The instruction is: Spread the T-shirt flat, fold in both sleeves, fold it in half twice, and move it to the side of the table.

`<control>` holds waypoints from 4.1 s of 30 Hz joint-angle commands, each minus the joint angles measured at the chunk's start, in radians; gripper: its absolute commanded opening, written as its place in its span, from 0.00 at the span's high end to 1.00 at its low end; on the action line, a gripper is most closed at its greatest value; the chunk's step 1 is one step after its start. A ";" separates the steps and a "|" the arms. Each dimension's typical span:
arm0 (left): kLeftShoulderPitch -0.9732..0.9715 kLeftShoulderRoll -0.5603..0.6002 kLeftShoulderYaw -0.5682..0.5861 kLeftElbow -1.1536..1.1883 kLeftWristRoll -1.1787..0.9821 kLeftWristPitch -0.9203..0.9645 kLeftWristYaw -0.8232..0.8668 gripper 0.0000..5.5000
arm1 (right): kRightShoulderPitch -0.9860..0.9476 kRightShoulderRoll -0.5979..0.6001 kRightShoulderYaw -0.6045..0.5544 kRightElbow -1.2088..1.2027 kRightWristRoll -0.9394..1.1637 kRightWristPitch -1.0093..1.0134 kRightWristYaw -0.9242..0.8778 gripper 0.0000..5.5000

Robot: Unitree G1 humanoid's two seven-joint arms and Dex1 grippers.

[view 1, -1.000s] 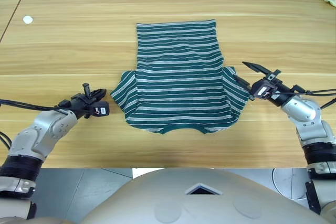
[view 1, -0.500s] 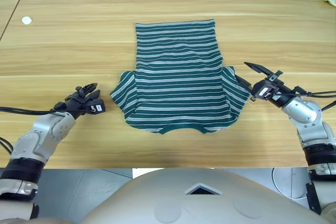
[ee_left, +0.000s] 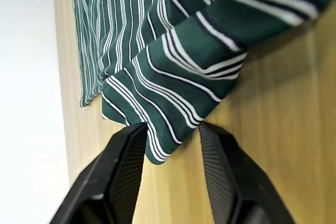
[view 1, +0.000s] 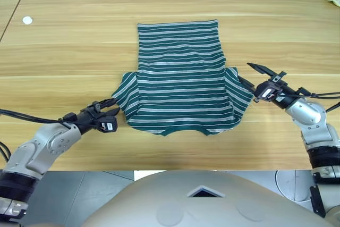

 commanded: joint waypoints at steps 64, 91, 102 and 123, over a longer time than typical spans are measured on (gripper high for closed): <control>-0.302 -0.238 -0.137 0.131 0.157 -0.201 0.233 1.00 | -0.055 0.068 0.064 0.122 -0.053 -0.022 -0.055 0.58; -0.345 -0.318 -0.185 0.183 0.049 -0.249 0.103 0.56 | 0.074 -0.074 -0.027 -0.023 -0.111 0.013 -0.071 0.58; -0.274 -0.287 -0.067 0.003 -0.102 -0.235 0.074 0.56 | 0.508 -0.180 -0.201 -0.334 -0.343 0.209 -0.027 0.58; -0.269 -0.329 -0.051 0.027 -0.059 -0.198 0.080 0.56 | 0.212 -0.152 0.124 -0.053 -0.505 0.214 -0.243 0.58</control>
